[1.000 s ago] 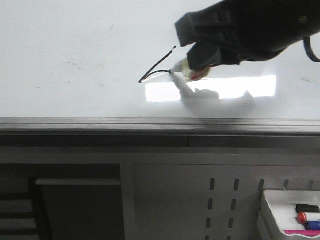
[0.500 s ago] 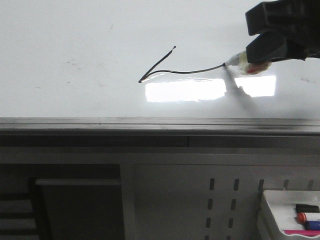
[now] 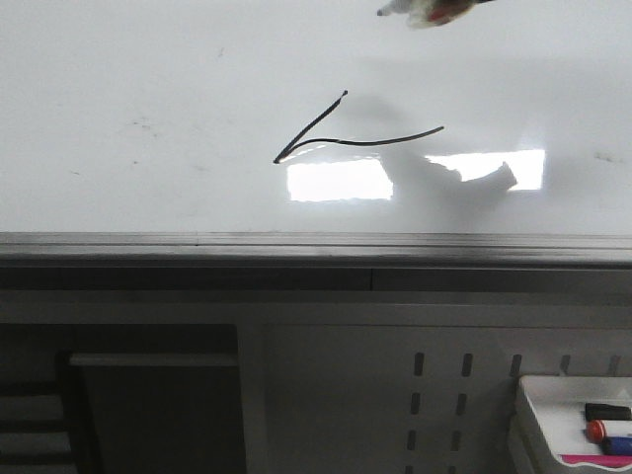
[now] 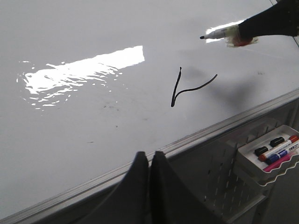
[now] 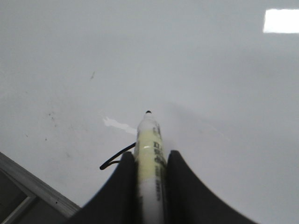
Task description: Write number 4 on whiteboard
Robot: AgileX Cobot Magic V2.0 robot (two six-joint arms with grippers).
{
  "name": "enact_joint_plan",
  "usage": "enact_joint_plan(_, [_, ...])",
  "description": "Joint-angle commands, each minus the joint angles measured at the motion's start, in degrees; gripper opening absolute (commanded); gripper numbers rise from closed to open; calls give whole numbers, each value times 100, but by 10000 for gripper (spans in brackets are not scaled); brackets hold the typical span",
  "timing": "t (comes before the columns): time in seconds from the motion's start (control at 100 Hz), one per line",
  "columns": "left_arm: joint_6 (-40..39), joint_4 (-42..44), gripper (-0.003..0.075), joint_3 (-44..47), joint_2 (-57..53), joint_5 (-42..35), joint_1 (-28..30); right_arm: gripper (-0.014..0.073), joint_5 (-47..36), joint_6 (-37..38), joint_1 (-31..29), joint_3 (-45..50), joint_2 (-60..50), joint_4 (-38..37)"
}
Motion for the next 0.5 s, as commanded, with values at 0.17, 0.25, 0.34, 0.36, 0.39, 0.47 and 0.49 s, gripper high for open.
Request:
enact_joint_plan(0.17, [-19, -300, -20, -171, 43, -293, 18, -63, 32, -13, -32, -376, 477, -70])
enact_joint_plan(0.25, [-19, -300, -20, -171, 43, -293, 18, -63, -17, -13, -32, -376, 616, -70])
enact_joint_plan(0.34, [-19, -300, -20, -171, 43, -293, 18, -63, -146, -13, -32, -376, 739, -70])
enact_joint_plan(0.36, [-19, -300, -20, -171, 43, -293, 18, -63, -166, -13, -32, -376, 764, -70])
enact_joint_plan(0.39, [-19, -300, -20, -171, 43, -293, 18, -63, -225, -13, -32, -376, 784, -70])
enact_joint_plan(0.47, [-9, -300, -20, -171, 43, -293, 18, -63, -306, -13, -32, -376, 858, -70])
enact_joint_plan(0.49, [-9, -300, -20, -171, 43, -293, 18, -63, -324, -13, -32, -376, 872, -70])
